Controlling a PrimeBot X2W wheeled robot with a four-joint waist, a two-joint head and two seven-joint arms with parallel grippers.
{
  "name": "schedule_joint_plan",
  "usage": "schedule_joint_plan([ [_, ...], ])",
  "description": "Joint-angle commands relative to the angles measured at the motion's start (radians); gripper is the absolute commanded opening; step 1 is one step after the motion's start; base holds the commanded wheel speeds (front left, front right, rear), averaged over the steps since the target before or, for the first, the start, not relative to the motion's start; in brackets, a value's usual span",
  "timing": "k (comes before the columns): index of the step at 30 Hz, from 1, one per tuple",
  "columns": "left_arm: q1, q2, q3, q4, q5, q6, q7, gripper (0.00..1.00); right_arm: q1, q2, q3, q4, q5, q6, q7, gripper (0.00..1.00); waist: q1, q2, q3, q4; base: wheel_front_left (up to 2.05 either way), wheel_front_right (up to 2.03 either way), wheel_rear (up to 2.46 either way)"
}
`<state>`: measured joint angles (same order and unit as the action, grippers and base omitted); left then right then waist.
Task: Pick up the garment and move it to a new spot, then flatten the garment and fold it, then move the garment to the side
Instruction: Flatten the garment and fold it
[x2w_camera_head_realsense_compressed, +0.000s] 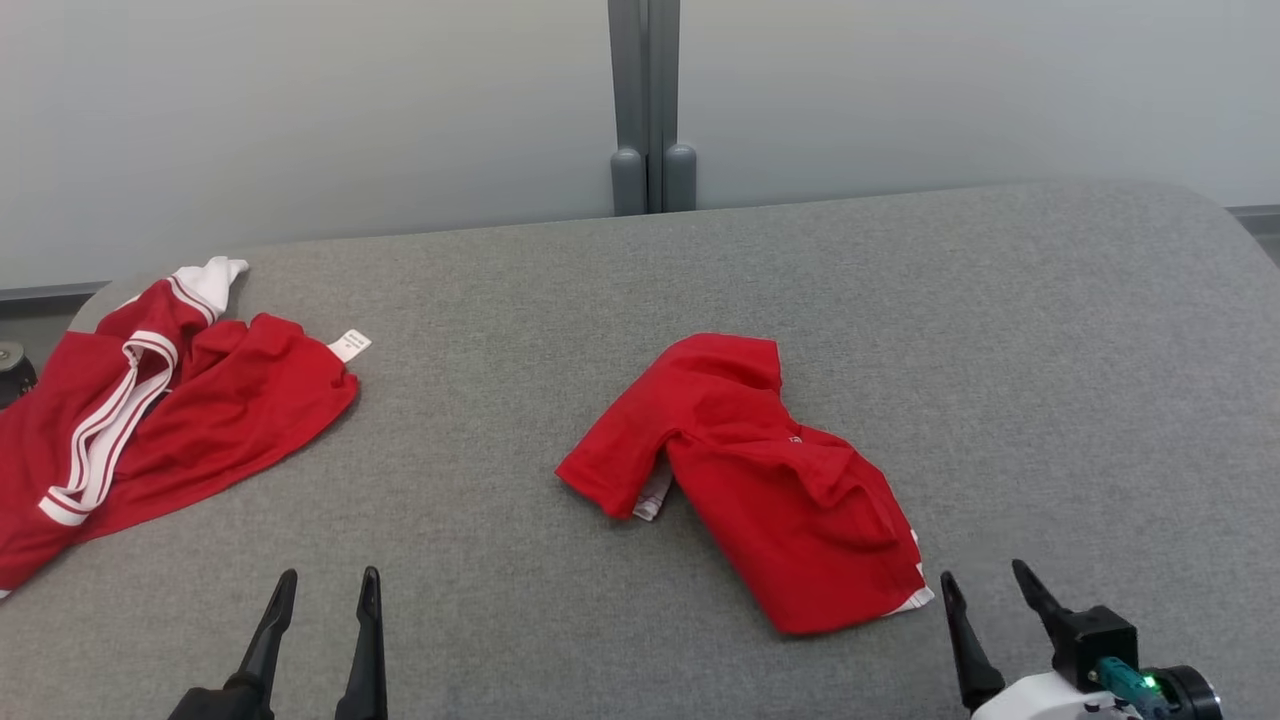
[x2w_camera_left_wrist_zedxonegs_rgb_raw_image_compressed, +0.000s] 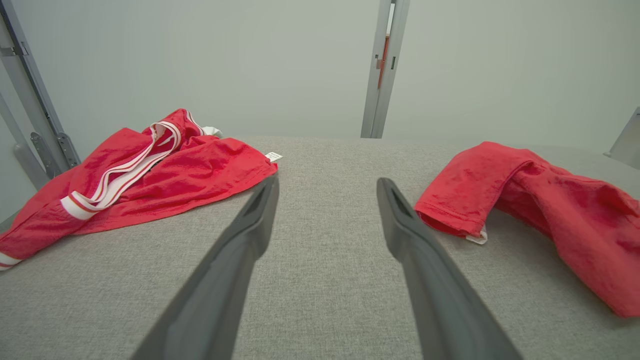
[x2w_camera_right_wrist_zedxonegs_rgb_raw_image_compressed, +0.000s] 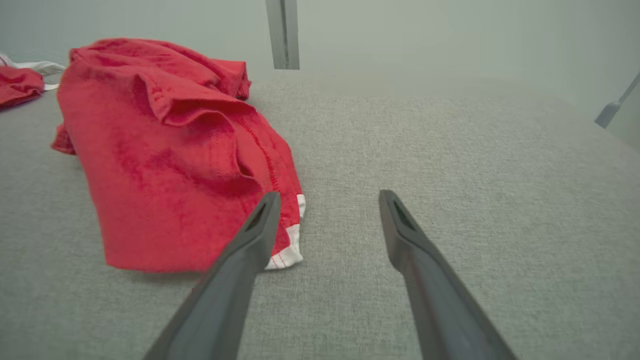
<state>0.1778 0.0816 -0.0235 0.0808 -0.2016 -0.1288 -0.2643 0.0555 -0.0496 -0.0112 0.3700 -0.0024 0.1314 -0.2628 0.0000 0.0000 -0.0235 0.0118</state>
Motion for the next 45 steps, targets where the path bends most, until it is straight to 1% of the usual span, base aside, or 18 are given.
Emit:
schedule_joint_plan([
  [1,-0.012,0.009,0.001,0.002,-0.009,-0.003,0.0,1.0,-0.03,-0.002,0.008,0.031,-0.007,-0.001,-0.003,1.0,0.0,0.0,0.001,0.001,0.0,0.0,0.0],
  [5,-0.014,0.011,-0.006,0.003,-0.011,-0.003,0.0,1.0,-0.086,-0.002,0.023,0.161,-0.021,-0.001,0.02,1.0,0.0,0.0,0.004,0.007,0.0,0.0,0.0],
  [16,-0.023,0.016,-0.02,0.004,-0.015,-0.003,0.0,1.0,-0.216,-0.002,0.084,0.363,0.013,-0.001,0.128,1.0,0.0,0.0,0.027,0.025,0.0,0.0,0.0],
  [17,-0.025,0.016,-0.021,0.005,-0.016,-0.003,0.0,1.0,-0.225,-0.002,0.084,0.378,0.016,-0.001,0.134,0.82,0.0,0.0,0.029,0.027,0.0,0.0,0.0],
  [18,-0.027,0.016,-0.022,0.005,-0.016,-0.003,0.0,1.0,-0.231,-0.002,0.085,0.39,0.02,-0.001,0.139,0.66,0.0,0.0,0.03,0.029,0.0,0.0,0.0],
  [19,-0.028,0.016,-0.023,0.006,-0.015,-0.003,0.0,1.0,-0.238,-0.002,0.086,0.403,0.021,-0.001,0.14,0.32,0.0,0.0,0.032,0.032,0.0,0.0,0.0],
  [20,-0.029,0.016,-0.024,0.006,-0.015,-0.003,0.0,1.0,-0.243,-0.002,0.086,0.412,0.023,-0.001,0.142,0.06,0.0,0.0,0.033,0.035,0.0,0.0,0.0],
  [21,-0.03,0.015,-0.023,0.006,-0.015,-0.003,0.0,1.0,-0.249,-0.002,0.09,0.42,0.037,-0.001,0.136,0.0,0.0,0.0,0.035,0.037,0.0,0.0,0.0],
  [24,-0.03,0.014,-0.022,0.007,-0.016,-0.003,0.0,1.0,-0.26,-0.002,0.109,0.434,0.07,-0.002,0.138,0.0,0.0,0.0,0.037,0.045,0.0,0.0,0.0],
  [26,-0.031,0.014,-0.02,0.008,-0.017,-0.003,0.0,1.0,-0.271,-0.001,0.139,0.413,0.107,-0.001,0.128,0.0,0.0,0.0,0.036,0.049,0.0,0.0,0.0],
  [30,-0.027,0.014,-0.015,0.011,-0.018,-0.003,0.0,1.0,-0.291,0.0,0.248,0.302,0.219,-0.001,0.133,0.0,0.0,0.0,0.033,0.051,0.0,0.0,0.0],
  [34,-0.023,0.009,-0.009,0.015,-0.017,-0.003,0.0,1.0,-0.317,-0.003,0.37,0.127,0.296,-0.001,0.221,0.0,0.0,0.0,0.021,0.051,0.0,0.0,0.0],
  [39,-0.031,-0.002,-0.009,0.013,-0.019,-0.004,0.0,1.0,-0.361,-0.064,0.496,-0.144,0.39,-0.001,0.394,0.0,0.0,0.0,0.011,0.06,0.0,0.0,0.0],
  [43,-0.036,-0.011,-0.009,0.013,-0.019,-0.004,0.0,1.0,-0.422,-0.087,0.544,-0.322,0.478,-0.001,0.508,0.0,0.0,0.0,0.01,0.071,0.0,0.0,0.0],
  [45,-0.038,-0.015,-0.006,0.015,-0.02,-0.004,0.0,1.0,-0.469,-0.089,0.554,-0.377,0.5,-0.001,0.551,0.0,0.0,0.0,0.009,0.077,0.0,0.0,0.0],
])
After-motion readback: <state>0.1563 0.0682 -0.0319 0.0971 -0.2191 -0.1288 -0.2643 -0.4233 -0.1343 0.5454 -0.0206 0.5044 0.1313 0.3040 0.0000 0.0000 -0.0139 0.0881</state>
